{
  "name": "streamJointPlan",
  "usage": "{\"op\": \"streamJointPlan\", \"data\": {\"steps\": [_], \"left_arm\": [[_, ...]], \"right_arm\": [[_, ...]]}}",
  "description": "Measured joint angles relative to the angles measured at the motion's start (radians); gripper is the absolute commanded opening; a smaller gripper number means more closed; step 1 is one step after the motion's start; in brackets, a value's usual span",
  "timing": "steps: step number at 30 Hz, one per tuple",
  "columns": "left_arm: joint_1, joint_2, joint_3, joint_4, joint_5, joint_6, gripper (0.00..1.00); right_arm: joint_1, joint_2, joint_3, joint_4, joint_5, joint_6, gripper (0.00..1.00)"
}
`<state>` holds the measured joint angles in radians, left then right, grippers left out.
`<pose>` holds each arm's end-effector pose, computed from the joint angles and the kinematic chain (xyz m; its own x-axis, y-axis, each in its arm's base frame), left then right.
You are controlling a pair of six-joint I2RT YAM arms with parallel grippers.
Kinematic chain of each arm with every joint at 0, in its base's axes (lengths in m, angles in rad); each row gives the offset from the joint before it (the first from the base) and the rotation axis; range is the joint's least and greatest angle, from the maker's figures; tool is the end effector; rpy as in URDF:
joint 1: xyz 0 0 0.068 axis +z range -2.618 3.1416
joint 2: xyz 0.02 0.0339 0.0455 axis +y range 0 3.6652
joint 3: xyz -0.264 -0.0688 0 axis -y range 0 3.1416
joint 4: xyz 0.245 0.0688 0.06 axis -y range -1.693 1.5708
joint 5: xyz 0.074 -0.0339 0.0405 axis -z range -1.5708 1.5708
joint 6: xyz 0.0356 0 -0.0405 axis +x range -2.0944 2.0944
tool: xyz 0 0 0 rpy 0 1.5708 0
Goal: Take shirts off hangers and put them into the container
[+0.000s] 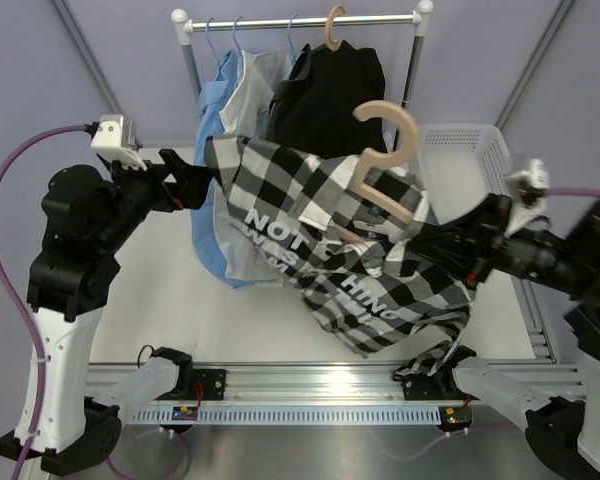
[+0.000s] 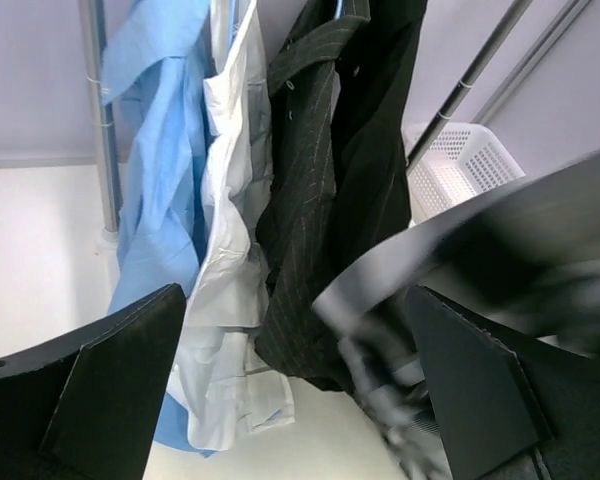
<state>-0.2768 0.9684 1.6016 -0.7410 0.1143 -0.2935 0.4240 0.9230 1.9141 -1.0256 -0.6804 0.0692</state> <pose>0.1347 -0.0425 0.5126 -0.2092 -0.2394 -0.9481 0.3344 0.8936 -0.2994 0.0330 0.0395 0.5584 -0.0931 0.0169 -0.9955 -0.8885 0.4497 0.0908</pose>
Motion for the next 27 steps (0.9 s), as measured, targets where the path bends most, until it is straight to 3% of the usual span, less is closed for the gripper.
{"op": "streamJointPlan", "data": {"steps": [8,16,22,27], "left_arm": [[0.025,-0.112,-0.046,-0.020,-0.135,0.031,0.99],[-0.055,-0.071,-0.048,-0.012,0.026,-0.033,0.99],[-0.058,-0.126,-0.101,-0.025,-0.031,-0.016,0.99],[-0.059,-0.160,-0.101,-0.006,0.043,-0.013,0.99]], "right_arm": [[0.032,0.148,-0.294,0.018,-0.125,-0.189,0.00],[0.198,0.299,-0.315,0.074,-0.094,-0.257,0.00],[0.205,0.204,-0.397,0.082,-0.041,-0.275,0.00],[0.206,0.176,-0.394,0.111,-0.047,-0.267,0.00]]}}
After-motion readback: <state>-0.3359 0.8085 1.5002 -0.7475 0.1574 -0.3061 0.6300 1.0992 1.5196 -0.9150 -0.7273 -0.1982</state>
